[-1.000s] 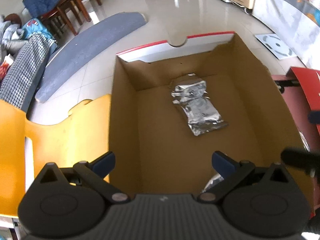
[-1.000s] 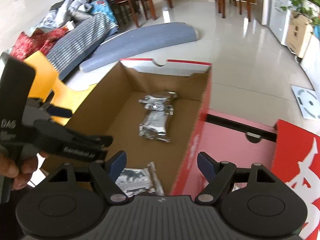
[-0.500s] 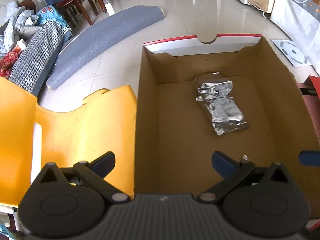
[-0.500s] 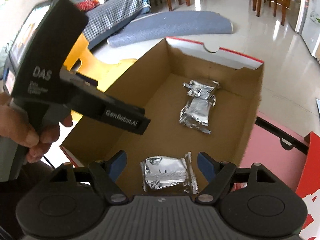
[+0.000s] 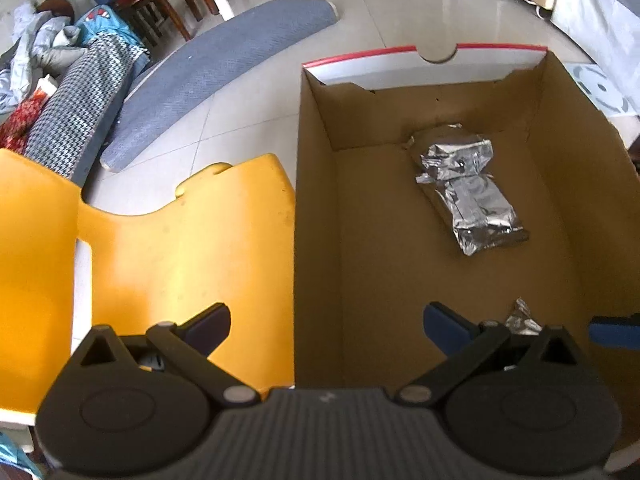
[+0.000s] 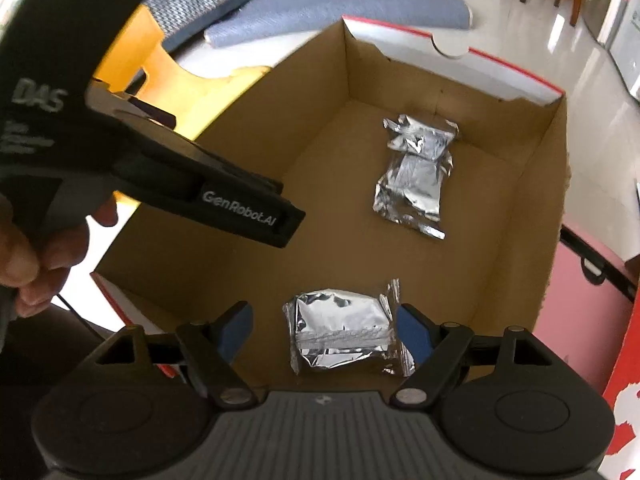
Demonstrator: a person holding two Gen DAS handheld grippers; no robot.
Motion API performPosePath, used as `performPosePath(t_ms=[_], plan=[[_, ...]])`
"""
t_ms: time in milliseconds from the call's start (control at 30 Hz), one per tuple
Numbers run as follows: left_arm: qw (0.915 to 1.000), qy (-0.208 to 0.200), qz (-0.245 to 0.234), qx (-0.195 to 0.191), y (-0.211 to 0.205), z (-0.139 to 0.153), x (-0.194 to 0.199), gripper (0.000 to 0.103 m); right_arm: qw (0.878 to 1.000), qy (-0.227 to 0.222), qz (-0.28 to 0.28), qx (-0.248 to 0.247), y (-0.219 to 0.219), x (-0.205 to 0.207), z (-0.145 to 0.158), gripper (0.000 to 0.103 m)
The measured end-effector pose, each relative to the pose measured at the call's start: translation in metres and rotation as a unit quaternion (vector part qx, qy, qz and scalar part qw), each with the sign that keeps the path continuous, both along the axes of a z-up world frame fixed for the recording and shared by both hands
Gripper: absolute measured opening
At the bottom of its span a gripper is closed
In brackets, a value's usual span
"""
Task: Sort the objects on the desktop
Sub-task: 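Lower the open right tool around a silver foil packet in the box, then close the right tool fingers on the silver foil packet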
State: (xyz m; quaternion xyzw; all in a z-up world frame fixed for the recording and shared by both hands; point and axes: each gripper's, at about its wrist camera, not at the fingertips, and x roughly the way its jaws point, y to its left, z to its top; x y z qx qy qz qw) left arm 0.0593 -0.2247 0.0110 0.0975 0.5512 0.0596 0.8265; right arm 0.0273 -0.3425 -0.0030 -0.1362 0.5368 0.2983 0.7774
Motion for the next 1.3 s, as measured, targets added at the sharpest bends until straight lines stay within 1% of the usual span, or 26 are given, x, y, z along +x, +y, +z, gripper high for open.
performPosePath(t_ms=[233, 500, 700, 833, 1000, 1067, 1133, 1300], plan=[[0.9998, 0.013, -0.013, 0.0, 0.0, -0.007, 0.004, 0.103, 1.0, 0.024, -0.005, -0.005, 0.005, 0.007, -0.01, 0.079], [0.9999, 0.008, -0.002, -0.013, 0.006, -0.002, 0.007, 0.103, 0.999, 0.044, 0.001, -0.027, 0.012, 0.011, -0.025, 0.081], [0.9999, 0.011, 0.002, -0.01, 0.012, -0.003, 0.006, 0.103, 0.997, 0.058, -0.001, -0.046, 0.018, 0.018, -0.037, 0.081], [0.9999, 0.006, 0.01, -0.012, 0.014, -0.001, 0.006, 0.103, 0.996, 0.068, -0.002, -0.058, 0.021, 0.022, -0.044, 0.082], [0.9995, -0.004, 0.013, -0.028, 0.016, 0.007, 0.005, 0.103, 0.994, 0.092, -0.013, -0.058, 0.019, 0.033, -0.05, 0.082], [0.9994, -0.005, 0.013, -0.03, 0.016, 0.008, 0.005, 0.103, 0.993, 0.097, -0.007, -0.066, 0.02, 0.036, -0.052, 0.083], [0.9994, -0.005, 0.012, -0.032, 0.015, 0.008, 0.005, 0.103, 0.992, 0.1, 0.0, -0.072, 0.021, 0.038, -0.053, 0.086], [0.9993, -0.007, 0.014, -0.033, 0.015, 0.01, 0.004, 0.103, 0.99, 0.114, 0.0, -0.081, 0.022, 0.044, -0.059, 0.087]])
